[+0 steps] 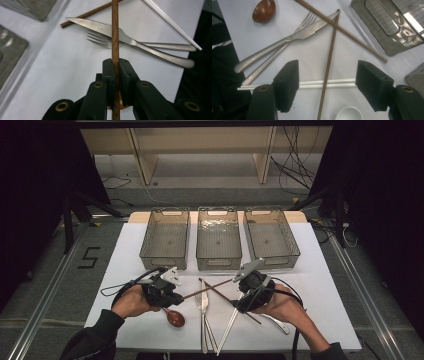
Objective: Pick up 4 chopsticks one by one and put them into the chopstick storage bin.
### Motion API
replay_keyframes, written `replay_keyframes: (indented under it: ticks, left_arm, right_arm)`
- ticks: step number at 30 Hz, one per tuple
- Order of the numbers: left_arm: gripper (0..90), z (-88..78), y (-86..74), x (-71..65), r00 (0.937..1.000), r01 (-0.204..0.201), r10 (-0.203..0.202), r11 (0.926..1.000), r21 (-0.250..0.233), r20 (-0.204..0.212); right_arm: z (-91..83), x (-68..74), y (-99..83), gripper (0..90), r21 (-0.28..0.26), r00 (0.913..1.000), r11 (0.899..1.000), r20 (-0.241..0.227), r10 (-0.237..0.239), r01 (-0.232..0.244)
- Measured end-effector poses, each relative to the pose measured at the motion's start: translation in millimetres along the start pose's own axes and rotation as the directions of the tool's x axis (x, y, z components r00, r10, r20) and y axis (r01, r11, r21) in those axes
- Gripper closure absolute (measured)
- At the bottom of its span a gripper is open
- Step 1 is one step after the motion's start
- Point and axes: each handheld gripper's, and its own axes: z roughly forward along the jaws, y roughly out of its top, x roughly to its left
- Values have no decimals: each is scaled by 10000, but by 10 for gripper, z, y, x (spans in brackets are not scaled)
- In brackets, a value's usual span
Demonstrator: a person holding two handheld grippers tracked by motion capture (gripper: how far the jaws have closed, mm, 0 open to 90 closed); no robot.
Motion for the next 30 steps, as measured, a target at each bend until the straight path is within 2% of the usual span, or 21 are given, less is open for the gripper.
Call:
replay_keyframes:
  ticks: [1, 3, 5, 7, 10, 17, 18, 21, 22, 28, 30]
  left_arm:
    - [834, -17, -3, 18, 9999, 106, -107, 9999, -74, -123]
    - [834, -54, -10, 50, 9987, 384, -392, 9989, -261, -318]
    - [834, -97, -14, 87, 9963, 681, -700, 9969, -398, -492]
    - [834, -145, -20, 128, 9932, 907, -944, 9944, -548, -688]
    - [834, -222, -28, 216, 9849, 1347, -1423, 9876, -802, -983]
    - [833, -380, -29, 462, 9602, 2170, -2358, 9673, -1314, -1497]
    - [833, -398, -27, 503, 9549, 2318, -2527, 9625, -1407, -1557]
    - [833, -448, -17, 631, 9410, 2551, -2807, 9555, -1484, -1892]
    - [833, -463, -15, 676, 9371, 2652, -2928, 9512, -1577, -1899]
    - [833, -534, 18, 953, 9103, 3071, -3412, 9363, -1703, -2345]
    - [834, -535, 25, 1043, 9004, 3245, -3614, 9288, -1790, -2424]
  right_arm:
    - [0, 0, 0, 347, 0, 10000, 10000, 0, 0, 0]
    - [5, -13, -39, 325, -169, 9992, 9994, 267, 311, -306]
    - [10, -16, -56, 320, -177, 9986, 9989, 274, 445, -440]
    - [27, -26, -93, 313, -195, 9977, 9980, 302, 608, -603]
    - [72, -25, -170, 299, 5, 9952, 9956, 277, 937, -937]
    - [133, -27, -267, 291, 314, 9926, 9923, 228, 1191, -1198]
    - [134, -28, -290, 291, 334, 9924, 9919, 176, 1219, -1224]
    - [136, -27, -312, 291, 379, 9925, 9918, 112, 1218, -1221]
    - [138, -18, -328, 291, 412, 9911, 9902, 114, 1329, -1333]
    - [163, -18, -353, 291, 466, 9916, 9905, 66, 1290, -1291]
    - [164, -17, -353, 291, 470, 9917, 9906, 68, 1281, -1283]
